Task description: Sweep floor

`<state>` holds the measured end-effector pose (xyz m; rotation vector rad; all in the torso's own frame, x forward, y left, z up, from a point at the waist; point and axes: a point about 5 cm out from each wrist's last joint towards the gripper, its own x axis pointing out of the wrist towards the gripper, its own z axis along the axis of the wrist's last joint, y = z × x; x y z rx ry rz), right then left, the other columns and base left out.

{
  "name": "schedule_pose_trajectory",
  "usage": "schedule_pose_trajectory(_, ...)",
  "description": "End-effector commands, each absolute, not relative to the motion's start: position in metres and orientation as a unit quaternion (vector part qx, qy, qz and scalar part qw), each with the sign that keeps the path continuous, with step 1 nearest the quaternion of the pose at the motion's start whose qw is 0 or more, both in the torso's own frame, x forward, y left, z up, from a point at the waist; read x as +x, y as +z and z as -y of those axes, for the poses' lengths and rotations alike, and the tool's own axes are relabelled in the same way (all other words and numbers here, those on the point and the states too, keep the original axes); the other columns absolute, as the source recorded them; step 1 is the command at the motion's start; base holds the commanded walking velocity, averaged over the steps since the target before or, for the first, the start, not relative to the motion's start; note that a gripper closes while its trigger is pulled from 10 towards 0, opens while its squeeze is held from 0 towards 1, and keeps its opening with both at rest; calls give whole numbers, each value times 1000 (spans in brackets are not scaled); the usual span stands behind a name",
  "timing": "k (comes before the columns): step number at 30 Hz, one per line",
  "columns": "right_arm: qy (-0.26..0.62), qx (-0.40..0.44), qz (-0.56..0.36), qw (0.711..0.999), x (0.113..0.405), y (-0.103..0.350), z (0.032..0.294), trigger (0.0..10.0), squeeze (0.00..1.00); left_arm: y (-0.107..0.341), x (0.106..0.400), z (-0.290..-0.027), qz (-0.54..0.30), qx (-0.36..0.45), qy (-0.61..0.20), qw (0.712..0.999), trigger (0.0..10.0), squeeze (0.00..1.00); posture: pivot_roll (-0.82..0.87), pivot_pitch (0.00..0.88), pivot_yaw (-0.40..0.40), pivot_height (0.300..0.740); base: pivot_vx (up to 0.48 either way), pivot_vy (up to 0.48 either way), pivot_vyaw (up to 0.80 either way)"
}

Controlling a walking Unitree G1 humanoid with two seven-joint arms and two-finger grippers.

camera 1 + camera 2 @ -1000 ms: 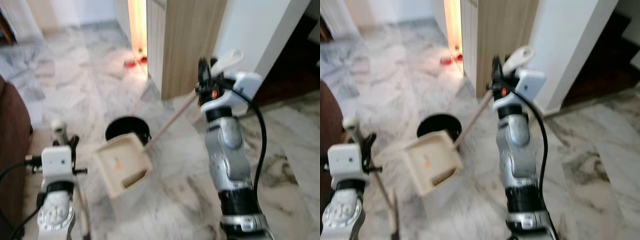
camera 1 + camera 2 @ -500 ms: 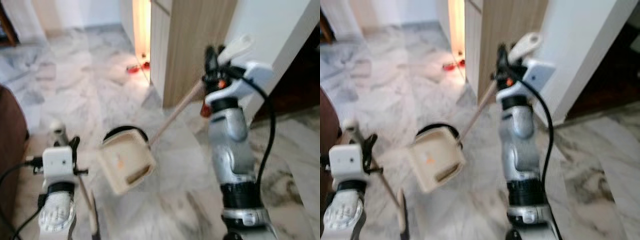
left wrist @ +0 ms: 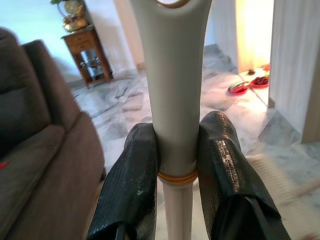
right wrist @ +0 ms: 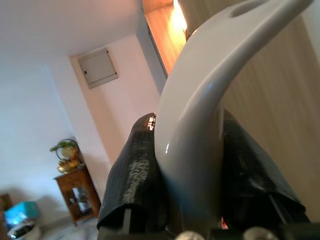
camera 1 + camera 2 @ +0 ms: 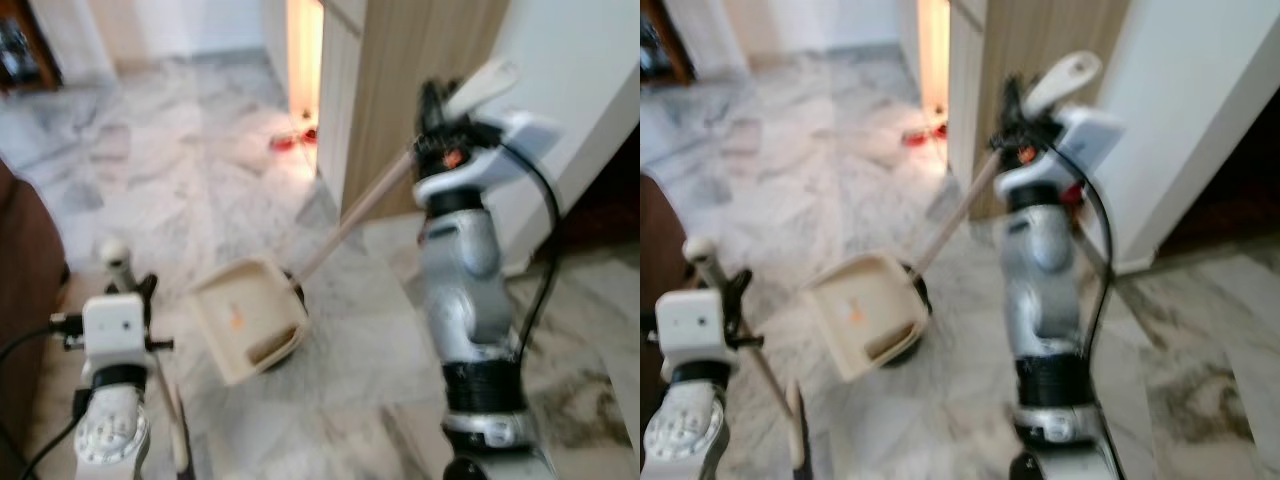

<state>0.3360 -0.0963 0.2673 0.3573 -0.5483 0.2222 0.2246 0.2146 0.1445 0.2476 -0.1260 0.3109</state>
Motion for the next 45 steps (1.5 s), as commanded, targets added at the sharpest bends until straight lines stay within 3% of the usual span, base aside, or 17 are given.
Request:
schedule_pose_trajectory(1,102,186,304,929,331,283,104,10000,0,153,224,-214,84,134,157,975,10000,0,33,81,15,740,379,0,0)
schedule_pose_trajectory(9,106,181,305,929,331,283,103,10000,0,153,224,-214,84,134,157,975,10000,0,34,80,13,740,378,0,0)
schedule_pose_trajectory(16,114,183,305,928,330,283,100,10000,0,153,224,-214,85,135,160,974,10000,0,35,79,11,740,380,0,601)
schedule_pose_trajectory(45,126,189,300,926,329,283,96,10000,0,153,224,-213,87,134,160,974,10000,0,35,87,10,740,379,0,0)
